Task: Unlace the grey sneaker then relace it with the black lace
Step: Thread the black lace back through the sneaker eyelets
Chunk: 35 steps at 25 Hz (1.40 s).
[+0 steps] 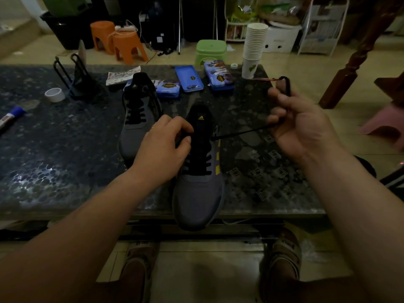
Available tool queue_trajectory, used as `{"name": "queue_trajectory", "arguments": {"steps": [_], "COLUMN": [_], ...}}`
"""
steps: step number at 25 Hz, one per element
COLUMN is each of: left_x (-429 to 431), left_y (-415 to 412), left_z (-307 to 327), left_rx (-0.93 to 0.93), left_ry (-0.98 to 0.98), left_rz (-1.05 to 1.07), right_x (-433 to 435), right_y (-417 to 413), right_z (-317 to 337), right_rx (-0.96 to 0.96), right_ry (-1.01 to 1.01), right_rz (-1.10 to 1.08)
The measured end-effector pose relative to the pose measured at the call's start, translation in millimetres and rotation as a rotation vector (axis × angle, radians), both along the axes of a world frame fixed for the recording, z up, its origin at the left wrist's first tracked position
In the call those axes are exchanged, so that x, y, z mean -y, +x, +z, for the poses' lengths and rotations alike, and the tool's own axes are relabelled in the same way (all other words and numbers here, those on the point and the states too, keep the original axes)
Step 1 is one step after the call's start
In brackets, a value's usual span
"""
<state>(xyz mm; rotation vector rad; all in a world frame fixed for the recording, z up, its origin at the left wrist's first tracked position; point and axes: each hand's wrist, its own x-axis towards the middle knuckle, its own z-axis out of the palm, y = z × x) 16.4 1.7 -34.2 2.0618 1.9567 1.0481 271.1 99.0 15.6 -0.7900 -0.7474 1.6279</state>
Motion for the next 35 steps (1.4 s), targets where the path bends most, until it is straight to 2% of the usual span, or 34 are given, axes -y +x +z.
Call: {"name": "queue_trajectory", "arguments": {"steps": [2, 4, 5, 7, 8, 9, 11, 13, 15, 18, 21, 23, 25, 27, 29, 31, 35], "left_x": [1, 4, 5, 6, 7, 8, 9, 10, 9, 8, 8, 10, 11, 10, 7, 3, -8], "left_y": [0, -1, 0, 4, 8, 13, 22, 31, 33, 25, 8, 0, -3, -2, 1, 1, -11], "left_z": [0, 1, 1, 1, 3, 7, 18, 31, 36, 37, 39, 41, 41, 42, 45, 47, 57], "left_rx": [0.019, 0.056, 0.070, 0.076, 0.081, 0.094, 0.135, 0.262, 0.419, 0.391, 0.348, 0.369, 0.368, 0.346, 0.347, 0.380, 0.599], "left_ry": [-0.012, -0.030, -0.038, -0.014, 0.013, 0.036, 0.031, -0.105, -0.219, -0.242, -0.247, -0.278, -0.263, -0.195, -0.129, -0.118, -0.054], "left_rz": [0.004, 0.003, 0.003, 0.019, 0.030, 0.023, -0.075, -0.229, -0.316, -0.223, -0.130, -0.154, -0.191, -0.207, -0.213, -0.197, -0.067], "right_x": [-4, -5, -3, 8, 17, 26, 43, 50, 47, 40, 38, 36, 38, 45, 51, 53, 39], "right_y": [10, 17, 18, 9, -1, -13, -37, -50, -51, -47, -49, -50, -52, -58, -66, -73, -71], "right_z": [4, 7, 10, 13, 13, 12, 8, 8, 10, 8, 1, -2, -1, 3, 6, 6, 8], "right_rx": [0.029, 0.136, 0.256, 0.642, 0.798, 0.865, 0.823, 0.733, 0.663, 0.632, 0.722, 0.812, 0.963, 1.059, 0.992, 0.949, 1.014], "right_ry": [-0.011, -0.036, -0.031, 0.047, 0.115, 0.185, 0.274, 0.307, 0.308, 0.284, 0.236, 0.214, 0.336, 0.575, 0.650, 0.561, 0.507], "right_rz": [-0.086, -0.177, -0.195, -0.111, 0.003, 0.154, 0.437, 0.550, 0.539, 0.478, 0.441, 0.398, 0.241, 0.132, 0.283, 0.435, 0.379]}}
